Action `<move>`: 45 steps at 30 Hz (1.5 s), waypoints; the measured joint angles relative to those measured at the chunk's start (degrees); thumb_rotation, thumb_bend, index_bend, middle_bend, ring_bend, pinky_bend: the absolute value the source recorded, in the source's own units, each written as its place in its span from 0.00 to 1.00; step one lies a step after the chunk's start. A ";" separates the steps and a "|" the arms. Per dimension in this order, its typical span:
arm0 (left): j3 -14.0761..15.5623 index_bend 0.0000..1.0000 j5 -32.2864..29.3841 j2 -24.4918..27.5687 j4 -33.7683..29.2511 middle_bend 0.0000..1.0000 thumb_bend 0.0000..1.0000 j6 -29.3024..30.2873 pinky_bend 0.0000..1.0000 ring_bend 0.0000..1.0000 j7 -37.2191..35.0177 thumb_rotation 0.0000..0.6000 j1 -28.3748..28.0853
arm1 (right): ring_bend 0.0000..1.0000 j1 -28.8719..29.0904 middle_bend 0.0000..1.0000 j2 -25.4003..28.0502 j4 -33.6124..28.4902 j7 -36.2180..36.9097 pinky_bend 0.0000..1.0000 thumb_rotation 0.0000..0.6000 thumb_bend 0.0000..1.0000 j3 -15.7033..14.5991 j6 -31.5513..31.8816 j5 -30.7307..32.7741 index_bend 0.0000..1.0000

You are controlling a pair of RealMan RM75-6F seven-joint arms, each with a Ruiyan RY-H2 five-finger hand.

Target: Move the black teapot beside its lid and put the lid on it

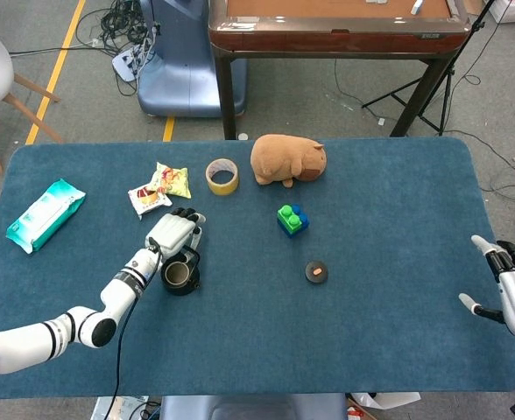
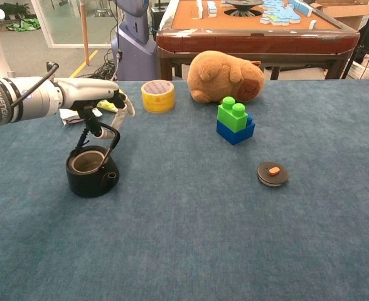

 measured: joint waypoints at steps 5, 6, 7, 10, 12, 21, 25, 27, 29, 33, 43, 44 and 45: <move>-1.04 0.66 2.70 2.81 -4.61 0.20 0.44 1.58 0.09 0.10 -3.69 1.00 1.46 | 0.17 0.19 0.28 -0.16 0.10 -0.24 0.24 1.00 0.05 -0.09 -0.47 -0.05 0.16; -1.21 0.66 3.21 3.30 -5.38 0.20 0.44 1.87 0.09 0.10 -4.36 1.00 1.73 | 0.17 0.21 0.28 -0.23 0.11 -0.23 0.24 1.00 0.05 -0.10 -0.50 -0.05 0.16; -1.44 0.66 3.85 3.93 -6.36 0.20 0.44 2.23 0.09 0.10 -5.24 1.00 2.08 | 0.17 0.21 0.28 -0.31 0.12 -0.17 0.24 1.00 0.05 -0.12 -0.50 -0.07 0.16; -1.95 0.66 5.44 5.36 -8.57 0.20 0.44 3.27 0.09 0.10 -6.78 1.00 2.82 | 0.17 0.25 0.28 -0.51 0.23 -0.13 0.24 1.00 0.05 -0.17 -0.59 -0.15 0.16; -2.17 0.66 6.35 5.94 -9.75 0.20 0.44 4.05 0.09 0.10 -7.17 1.00 3.16 | 0.17 0.28 0.28 -0.60 0.27 -0.12 0.24 1.00 0.05 -0.20 -0.63 -0.23 0.16; -2.82 0.66 9.13 6.44 -15.31 0.20 0.44 6.47 0.09 0.10 -7.04 1.00 3.46 | 0.17 0.43 0.28 -0.93 0.33 -0.13 0.24 1.00 0.05 -0.33 -0.70 -0.81 0.16; -3.29 0.66 9.09 5.52 -16.73 0.20 0.44 6.89 0.09 0.10 -5.60 1.00 2.68 | 0.17 0.42 0.28 -1.01 0.34 -0.12 0.24 1.00 0.05 -0.50 -0.84 -0.89 0.16; -3.53 0.66 8.91 4.94 -17.04 0.20 0.44 6.92 0.09 0.10 -4.88 1.00 2.15 | 0.17 0.42 0.28 -1.07 0.41 -0.01 0.24 1.00 0.05 -0.61 -0.95 -0.95 0.16; -3.85 0.66 8.63 4.11 -17.19 0.20 0.44 6.88 0.09 0.10 -4.03 1.00 1.40 | 0.17 0.43 0.28 -1.15 0.54 0.18 0.24 1.00 0.05 -0.77 -1.12 -1.07 0.16; -4.49 0.66 7.69 2.37 -17.09 0.20 0.43 6.65 0.09 0.10 -2.42 1.00 -0.10 | 0.17 0.32 0.28 -1.18 0.81 0.49 0.24 1.00 0.05 -0.96 -1.10 -1.29 0.16; -5.75 0.66 4.11 -2.78 -14.47 0.20 0.44 4.51 0.09 0.10 0.27 1.00 -4.51 | 0.17 -0.24 0.28 -0.98 1.85 1.82 0.24 1.00 0.05 -1.15 -0.81 -0.96 0.16; -5.85 0.66 3.84 -3.29 -14.05 0.20 0.44 4.38 0.09 0.10 0.46 1.00 -4.87 | 0.17 -0.22 0.28 -0.97 1.97 1.92 0.24 1.00 0.05 -1.15 -0.88 -0.96 0.16; -5.95 0.66 3.54 -3.79 -13.63 0.20 0.44 4.26 0.09 0.10 0.64 1.00 -5.24 | 0.17 -0.18 0.28 -0.96 2.08 2.02 0.24 1.00 0.05 -1.14 -0.95 -0.96 0.16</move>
